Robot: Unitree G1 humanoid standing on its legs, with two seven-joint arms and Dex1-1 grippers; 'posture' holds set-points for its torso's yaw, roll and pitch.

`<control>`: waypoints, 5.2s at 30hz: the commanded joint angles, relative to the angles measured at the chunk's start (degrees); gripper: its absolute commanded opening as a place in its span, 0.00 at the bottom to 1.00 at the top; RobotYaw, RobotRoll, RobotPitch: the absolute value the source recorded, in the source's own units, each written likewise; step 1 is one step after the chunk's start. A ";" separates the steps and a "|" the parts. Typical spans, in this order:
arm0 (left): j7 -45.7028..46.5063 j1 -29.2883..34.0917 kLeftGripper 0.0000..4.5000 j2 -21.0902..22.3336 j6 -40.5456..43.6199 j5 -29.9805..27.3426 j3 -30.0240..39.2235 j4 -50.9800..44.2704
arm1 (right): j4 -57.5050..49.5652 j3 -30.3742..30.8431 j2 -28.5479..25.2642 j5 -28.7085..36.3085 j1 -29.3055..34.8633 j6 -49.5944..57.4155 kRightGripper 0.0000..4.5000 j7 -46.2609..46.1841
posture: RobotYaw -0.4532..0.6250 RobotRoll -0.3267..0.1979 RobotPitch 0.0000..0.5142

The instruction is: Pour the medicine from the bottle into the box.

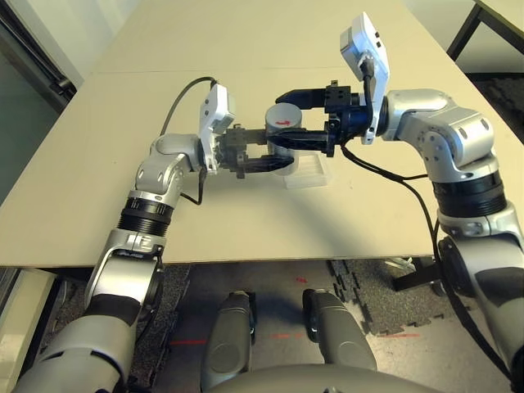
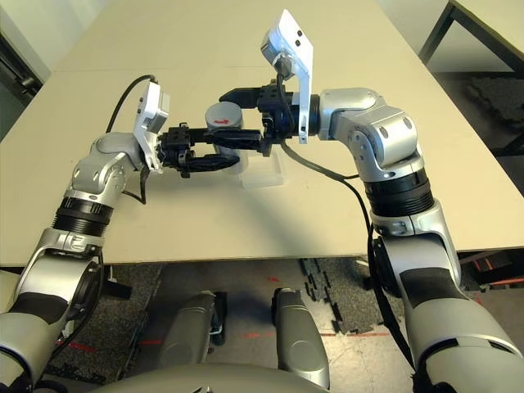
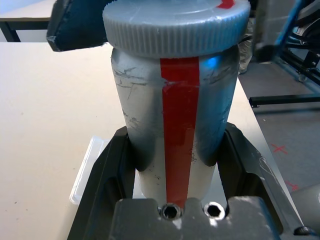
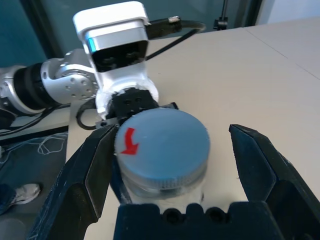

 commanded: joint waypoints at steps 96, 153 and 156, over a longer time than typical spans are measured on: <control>-0.45 1.36 0.56 0.30 -0.87 1.79 0.84 0.57 | -6.90 -6.21 -12.68 6.51 6.61 8.19 1.00 1.92 | 0.43 0.62 0.23; 0.20 2.88 0.56 0.94 -7.94 7.71 -1.50 4.69 | 3.83 -5.19 2.59 2.38 -7.70 3.39 0.57 -4.01 | 0.44 0.62 0.24; 1.32 2.31 0.56 0.84 -8.97 8.46 -1.22 6.02 | 7.40 -7.27 3.52 1.46 -9.51 1.69 0.57 -6.96 | 0.44 0.62 0.24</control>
